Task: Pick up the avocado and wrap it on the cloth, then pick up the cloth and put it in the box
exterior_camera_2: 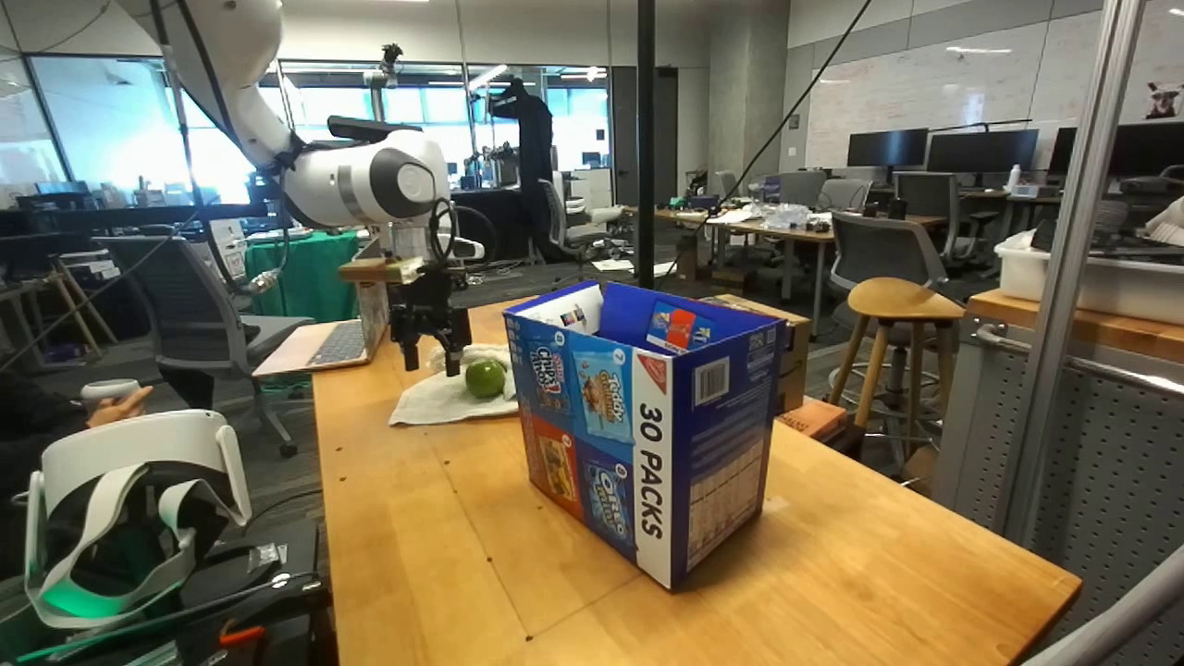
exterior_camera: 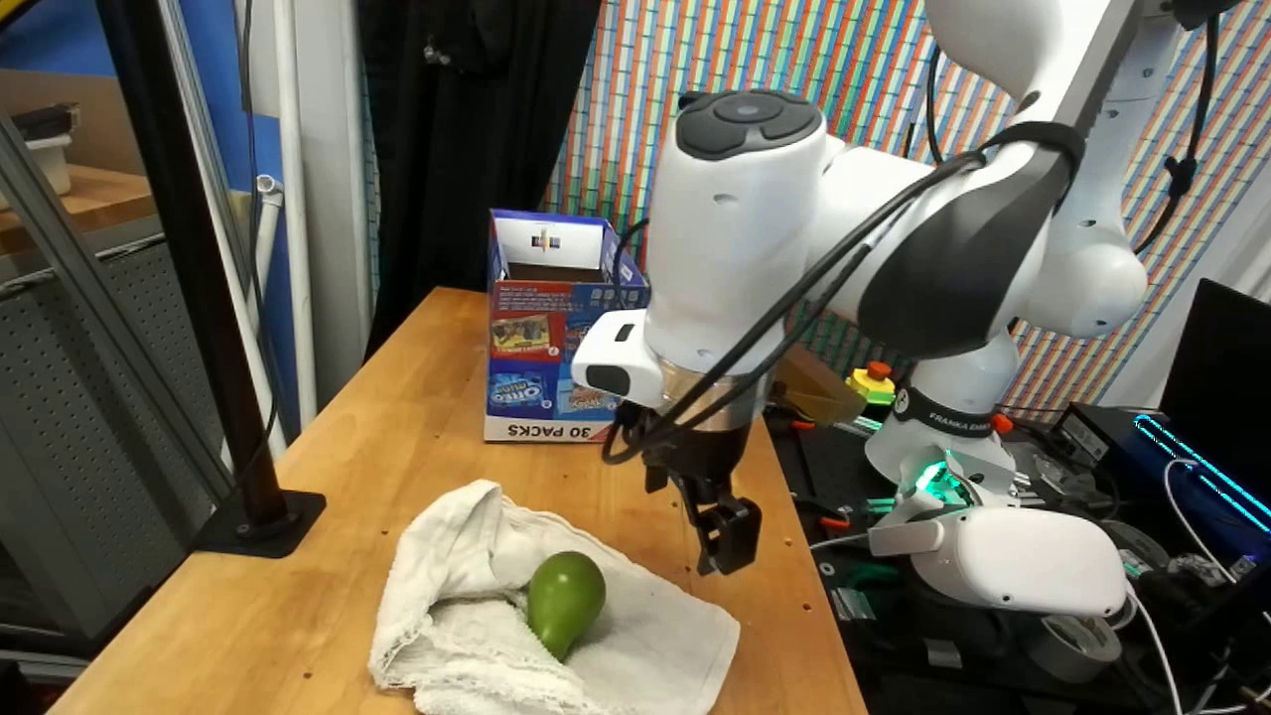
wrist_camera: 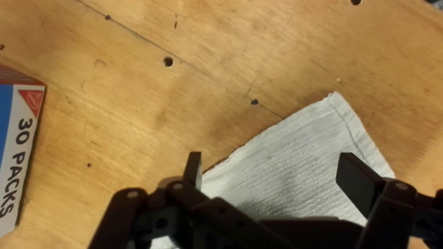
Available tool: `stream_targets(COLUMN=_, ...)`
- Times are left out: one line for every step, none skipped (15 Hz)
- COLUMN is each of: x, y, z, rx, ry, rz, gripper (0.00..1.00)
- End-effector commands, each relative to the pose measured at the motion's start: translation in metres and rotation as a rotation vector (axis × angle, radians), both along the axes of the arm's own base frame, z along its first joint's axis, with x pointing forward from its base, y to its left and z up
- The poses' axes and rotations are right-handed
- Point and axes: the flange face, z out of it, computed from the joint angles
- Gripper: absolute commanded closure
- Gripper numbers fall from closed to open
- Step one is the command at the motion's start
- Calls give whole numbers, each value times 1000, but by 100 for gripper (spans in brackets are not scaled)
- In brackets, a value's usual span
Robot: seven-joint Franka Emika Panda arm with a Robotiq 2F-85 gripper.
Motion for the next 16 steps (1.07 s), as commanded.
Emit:
stream_targets(x=-31, y=6, z=0, rx=18, ry=-27, rz=-5, gripper=0)
stream_targets(x=-36, y=11, z=-4, rx=18, ry=-21, rz=0, gripper=0)
stream_targets(x=-38, y=15, z=-10, rx=17, ry=-15, rz=4, gripper=0)
stream_targets(x=-39, y=19, z=-13, rx=18, ry=-9, rz=7, gripper=0)
stream_targets(x=-38, y=21, z=-17, rx=16, ry=-5, rz=10, gripper=0)
stream_targets(x=-34, y=23, z=-21, rx=15, ry=2, rz=11, gripper=0)
stream_targets(x=-31, y=23, z=-25, rx=15, ry=6, rz=12, gripper=0)
stream_targets(x=-27, y=23, z=-27, rx=17, ry=9, rz=9, gripper=0)
stream_targets(x=-21, y=23, z=-31, rx=23, ry=13, rz=3, gripper=0)
stream_targets(x=-16, y=23, z=-35, rx=26, ry=17, rz=-4, gripper=0)
stream_targets(x=-9, y=23, z=-39, rx=25, ry=17, rz=-12, gripper=0)
stream_targets(x=-3, y=23, z=-41, rx=28, ry=19, rz=-20, gripper=0)
stream_targets(x=4, y=24, z=-43, rx=36, ry=19, rz=-30, gripper=0)
stream_targets(x=9, y=26, z=-46, rx=45, ry=21, rz=-38, gripper=0)
stream_targets(x=13, y=28, z=-48, rx=51, ry=23, rz=-45, gripper=0)
stream_targets(x=15, y=30, z=-51, rx=53, ry=25, rz=-49, gripper=0)
